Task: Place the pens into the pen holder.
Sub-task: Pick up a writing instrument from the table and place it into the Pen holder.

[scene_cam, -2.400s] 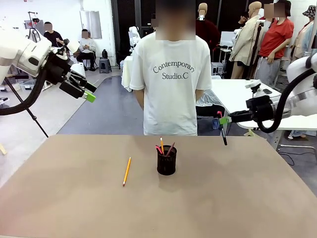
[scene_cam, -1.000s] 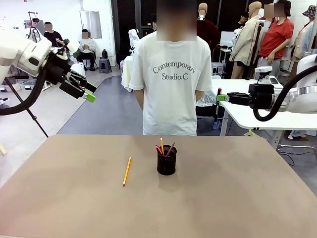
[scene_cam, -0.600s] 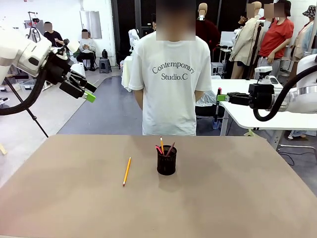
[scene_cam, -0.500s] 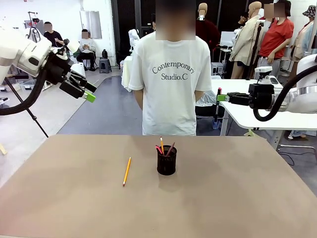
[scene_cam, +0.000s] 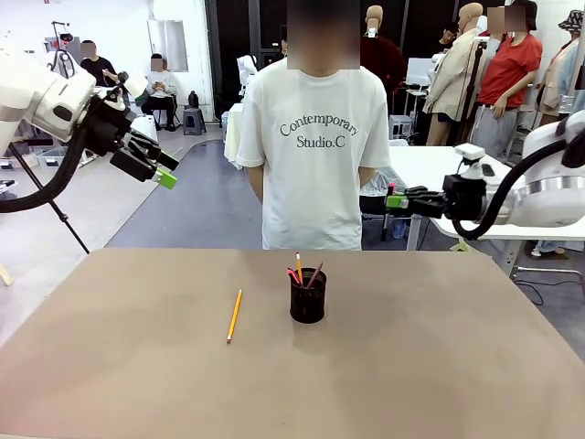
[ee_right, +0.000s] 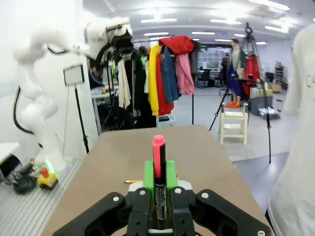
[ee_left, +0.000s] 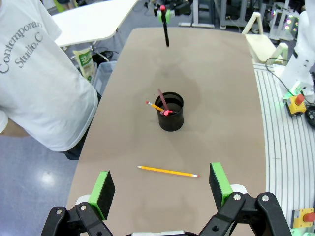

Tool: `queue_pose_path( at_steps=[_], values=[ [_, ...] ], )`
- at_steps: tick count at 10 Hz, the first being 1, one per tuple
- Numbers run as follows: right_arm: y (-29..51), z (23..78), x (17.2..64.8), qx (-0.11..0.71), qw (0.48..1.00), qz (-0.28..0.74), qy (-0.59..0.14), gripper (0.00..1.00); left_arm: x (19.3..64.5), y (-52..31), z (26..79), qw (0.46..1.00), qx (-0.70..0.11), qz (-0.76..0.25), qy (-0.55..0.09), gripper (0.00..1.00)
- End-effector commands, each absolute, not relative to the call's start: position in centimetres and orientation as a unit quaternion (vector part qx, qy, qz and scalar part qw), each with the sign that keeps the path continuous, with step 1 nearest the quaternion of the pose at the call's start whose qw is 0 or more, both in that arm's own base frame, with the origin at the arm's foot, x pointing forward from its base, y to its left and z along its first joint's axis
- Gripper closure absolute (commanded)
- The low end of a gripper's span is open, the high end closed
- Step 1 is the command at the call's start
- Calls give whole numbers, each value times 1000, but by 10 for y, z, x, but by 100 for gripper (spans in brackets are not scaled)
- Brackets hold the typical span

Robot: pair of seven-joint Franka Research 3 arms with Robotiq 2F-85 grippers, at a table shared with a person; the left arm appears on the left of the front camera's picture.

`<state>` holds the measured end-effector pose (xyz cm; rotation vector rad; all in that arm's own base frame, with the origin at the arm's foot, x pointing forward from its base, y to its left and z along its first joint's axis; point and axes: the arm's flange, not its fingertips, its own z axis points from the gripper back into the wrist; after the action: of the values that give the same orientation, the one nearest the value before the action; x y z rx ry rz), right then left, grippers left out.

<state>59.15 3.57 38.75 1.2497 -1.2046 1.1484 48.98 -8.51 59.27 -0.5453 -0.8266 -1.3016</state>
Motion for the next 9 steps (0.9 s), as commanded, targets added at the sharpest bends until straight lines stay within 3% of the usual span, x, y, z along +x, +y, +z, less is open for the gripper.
queue_pose_path(
  at_steps=[1,5,9],
  values=[
    [61,364,599,529,485,479,-505,100,489,-85,593,684,-241,-582,-368,0],
    [121,327,612,554,470,506,-465,100,489,-85,593,684,-241,-582,-368,0],
    [147,332,613,572,461,506,-452,100,489,-85,593,684,-241,-582,-368,0]
  ],
)
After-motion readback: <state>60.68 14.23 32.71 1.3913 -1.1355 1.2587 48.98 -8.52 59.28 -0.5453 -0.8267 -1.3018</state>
